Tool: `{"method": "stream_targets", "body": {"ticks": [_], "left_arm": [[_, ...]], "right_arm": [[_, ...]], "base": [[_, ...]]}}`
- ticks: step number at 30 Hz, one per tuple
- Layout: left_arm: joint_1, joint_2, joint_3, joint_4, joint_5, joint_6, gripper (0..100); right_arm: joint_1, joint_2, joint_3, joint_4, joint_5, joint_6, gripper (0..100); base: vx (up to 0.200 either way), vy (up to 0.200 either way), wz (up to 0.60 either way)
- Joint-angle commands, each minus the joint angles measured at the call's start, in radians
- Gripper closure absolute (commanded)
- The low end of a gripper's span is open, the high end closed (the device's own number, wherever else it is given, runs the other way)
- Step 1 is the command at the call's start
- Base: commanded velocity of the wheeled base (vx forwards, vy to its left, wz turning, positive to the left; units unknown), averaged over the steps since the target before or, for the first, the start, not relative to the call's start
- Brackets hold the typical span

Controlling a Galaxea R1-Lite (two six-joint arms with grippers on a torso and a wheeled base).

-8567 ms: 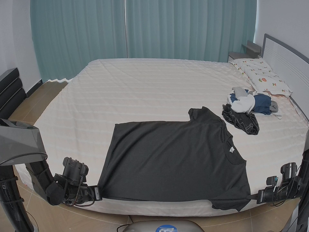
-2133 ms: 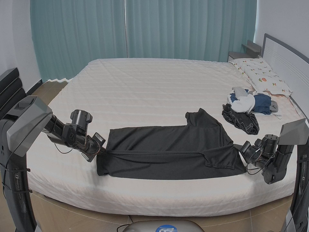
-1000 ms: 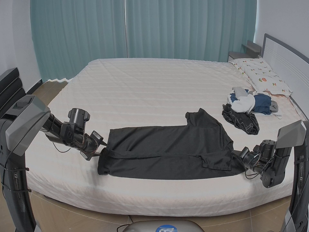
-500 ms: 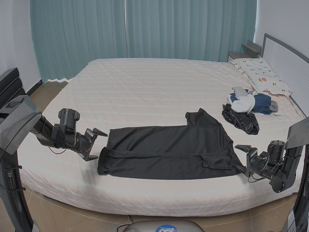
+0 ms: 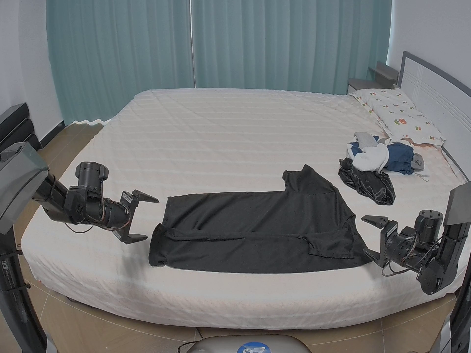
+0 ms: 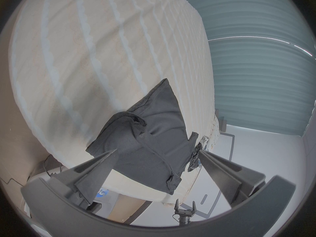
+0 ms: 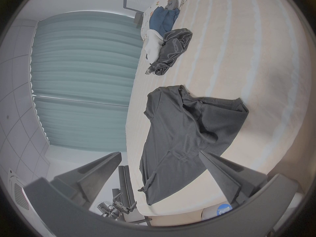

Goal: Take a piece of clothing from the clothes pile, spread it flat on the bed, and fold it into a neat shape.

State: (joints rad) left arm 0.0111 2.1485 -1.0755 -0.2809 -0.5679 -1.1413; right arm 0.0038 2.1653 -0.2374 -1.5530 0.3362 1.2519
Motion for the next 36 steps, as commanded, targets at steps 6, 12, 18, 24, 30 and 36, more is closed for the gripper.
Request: {"method": "stream_targets", "body": {"ticks": [6, 12, 18, 24, 30, 36], "left_arm": [[0.004, -0.035, 0.022, 0.000, -0.003, -0.003, 0], [0.004, -0.038, 0.034, -0.001, 0.000, -0.003, 0], [0.003, -0.036, 0.034, -0.001, 0.006, -0.003, 0], [0.001, -0.035, 0.035, -0.001, 0.011, -0.003, 0], [-0.011, -0.032, 0.035, -0.027, 0.036, -0.025, 0], [-0.013, -0.030, 0.051, -0.064, 0.037, -0.038, 0]], "right_arm": [[0.035, 0.014, 0.006, -0.009, -0.013, -0.031, 0], [0.125, 0.102, -0.006, -0.009, -0.147, -0.085, 0], [0.205, 0.146, -0.040, 0.002, -0.270, -0.092, 0], [0.229, 0.159, -0.062, 0.037, -0.276, -0.091, 0], [0.237, 0.192, -0.138, 0.090, -0.330, -0.101, 0], [0.240, 0.200, -0.169, 0.110, -0.335, -0.106, 0]], "base": [[0.000, 0.000, 0.00], [0.000, 0.000, 0.00], [0.000, 0.000, 0.00], [0.000, 0.000, 0.00], [0.000, 0.000, 0.00], [0.000, 0.000, 0.00]]}}
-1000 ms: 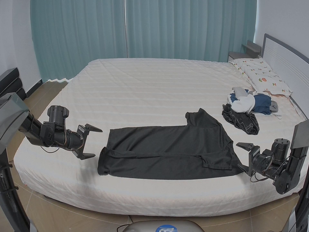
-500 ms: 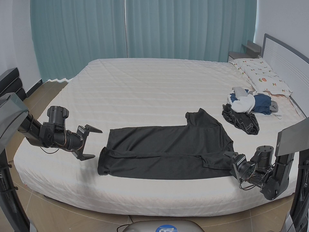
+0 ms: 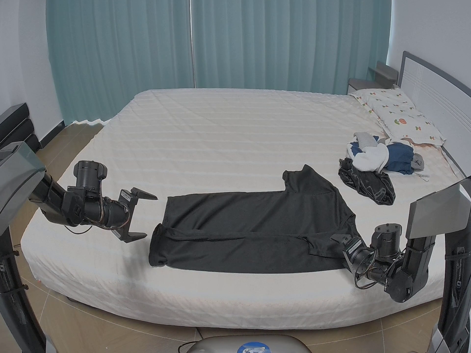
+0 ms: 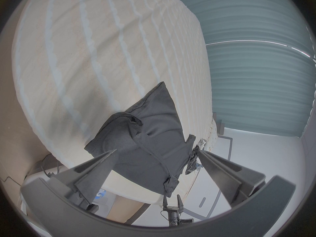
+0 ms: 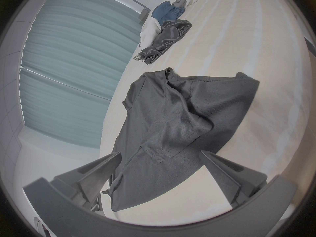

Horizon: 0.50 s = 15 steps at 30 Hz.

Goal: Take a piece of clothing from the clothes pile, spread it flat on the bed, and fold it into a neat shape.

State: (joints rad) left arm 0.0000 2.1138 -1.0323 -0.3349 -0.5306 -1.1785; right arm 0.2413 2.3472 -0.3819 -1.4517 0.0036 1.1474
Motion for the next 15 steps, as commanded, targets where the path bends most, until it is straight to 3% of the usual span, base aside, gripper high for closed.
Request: {"method": "stream_targets", "body": {"ticks": [1, 5, 14, 15], "left_arm": [[0.000, 0.005, 0.009, -0.015, 0.000, -0.001, 0], [0.000, 0.005, 0.009, -0.019, 0.000, -0.003, 0], [0.000, 0.006, 0.009, -0.019, 0.000, -0.003, 0], [0.000, 0.006, 0.009, -0.019, 0.000, -0.003, 0]], "right_arm": [[0.007, 0.020, -0.035, 0.019, -0.007, -0.005, 0], [0.021, 0.029, -0.064, 0.060, -0.053, -0.023, 0], [0.030, 0.061, -0.109, 0.070, -0.083, -0.048, 0], [0.030, 0.063, -0.110, 0.073, -0.083, -0.049, 100]], "base": [[0.000, 0.000, 0.00], [0.000, 0.000, 0.00], [0.000, 0.000, 0.00], [0.000, 0.000, 0.00]]}}
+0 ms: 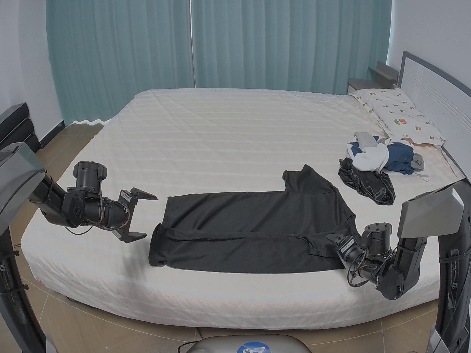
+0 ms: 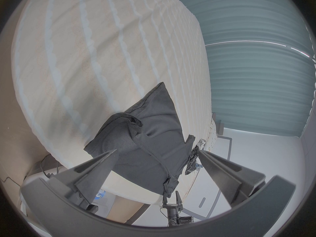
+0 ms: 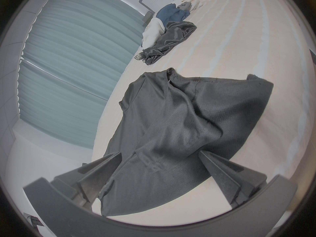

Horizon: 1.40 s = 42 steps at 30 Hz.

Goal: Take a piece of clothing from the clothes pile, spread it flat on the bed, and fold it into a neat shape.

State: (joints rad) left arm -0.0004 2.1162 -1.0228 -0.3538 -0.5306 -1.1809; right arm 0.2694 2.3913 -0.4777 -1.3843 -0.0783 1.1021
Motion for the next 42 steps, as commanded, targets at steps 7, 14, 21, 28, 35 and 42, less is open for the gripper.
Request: {"method": "stream_targets", "body": {"ticks": [7, 14, 21, 28, 35, 42], "left_arm": [[0.000, 0.005, 0.000, -0.001, 0.000, 0.000, 0], [0.000, 0.007, 0.000, -0.001, 0.000, 0.001, 0], [0.000, 0.007, 0.000, -0.001, 0.000, 0.001, 0], [0.000, 0.007, 0.000, -0.001, 0.003, 0.001, 0], [0.000, 0.008, 0.000, -0.001, 0.021, 0.000, 0], [0.000, 0.008, 0.000, -0.001, 0.021, 0.000, 0]], "right_arm": [[0.004, 0.011, 0.001, 0.007, -0.003, -0.018, 100], [-0.001, -0.044, 0.042, 0.007, -0.001, -0.019, 100], [-0.010, -0.047, 0.056, 0.008, 0.005, -0.024, 100], [-0.002, 0.005, 0.039, 0.010, 0.002, -0.064, 0], [0.001, 0.016, -0.073, 0.123, -0.012, -0.087, 0], [0.005, 0.032, -0.148, 0.203, -0.070, -0.090, 0]], "base": [[0.000, 0.000, 0.00], [0.000, 0.000, 0.00], [0.000, 0.000, 0.00], [0.000, 0.000, 0.00], [0.000, 0.000, 0.00], [0.000, 0.000, 0.00]]}}
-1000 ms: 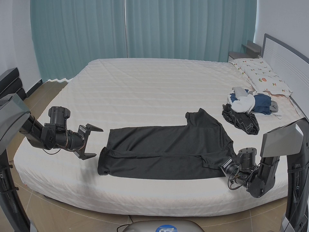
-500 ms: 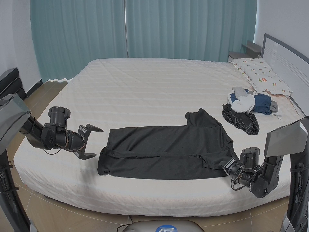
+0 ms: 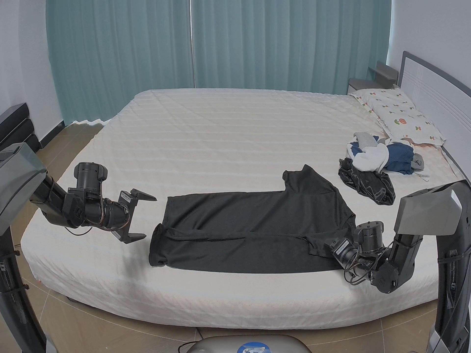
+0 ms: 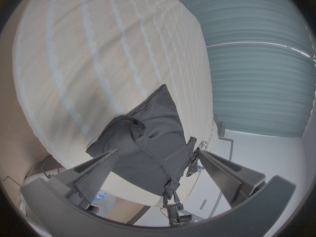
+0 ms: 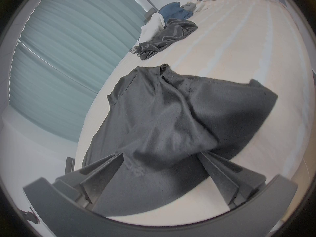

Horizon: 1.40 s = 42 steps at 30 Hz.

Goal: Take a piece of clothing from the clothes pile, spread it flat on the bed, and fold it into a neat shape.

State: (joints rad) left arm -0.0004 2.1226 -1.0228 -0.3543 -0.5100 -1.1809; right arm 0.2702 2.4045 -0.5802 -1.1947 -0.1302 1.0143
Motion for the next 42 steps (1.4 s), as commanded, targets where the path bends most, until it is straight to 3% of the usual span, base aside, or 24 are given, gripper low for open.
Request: {"method": "stream_targets", "body": {"ticks": [1, 3, 4, 21, 34, 42], "left_arm": [[0.000, 0.002, 0.000, 0.000, 0.001, 0.000, 0], [0.000, 0.002, 0.000, 0.000, 0.001, 0.000, 0], [0.000, 0.002, 0.000, 0.000, 0.001, 0.000, 0], [0.000, 0.002, 0.000, 0.000, 0.001, 0.000, 0], [0.000, 0.002, 0.000, 0.000, 0.001, 0.000, 0], [0.000, 0.004, 0.000, 0.000, 0.001, 0.000, 0]], "right_arm": [[0.007, 0.025, -0.050, 0.014, -0.020, 0.000, 0], [0.009, 0.033, -0.052, 0.004, -0.022, 0.000, 0], [0.009, 0.031, -0.050, 0.003, -0.023, 0.001, 100], [0.007, -0.074, 0.033, -0.002, -0.045, -0.002, 100], [-0.006, -0.232, 0.169, 0.017, 0.050, -0.060, 100], [-0.017, -0.234, 0.209, 0.017, 0.052, -0.125, 100]], "base": [[0.000, 0.000, 0.00], [0.000, 0.000, 0.00], [0.000, 0.000, 0.00], [0.000, 0.000, 0.00], [0.000, 0.000, 0.00], [0.000, 0.000, 0.00]]}}
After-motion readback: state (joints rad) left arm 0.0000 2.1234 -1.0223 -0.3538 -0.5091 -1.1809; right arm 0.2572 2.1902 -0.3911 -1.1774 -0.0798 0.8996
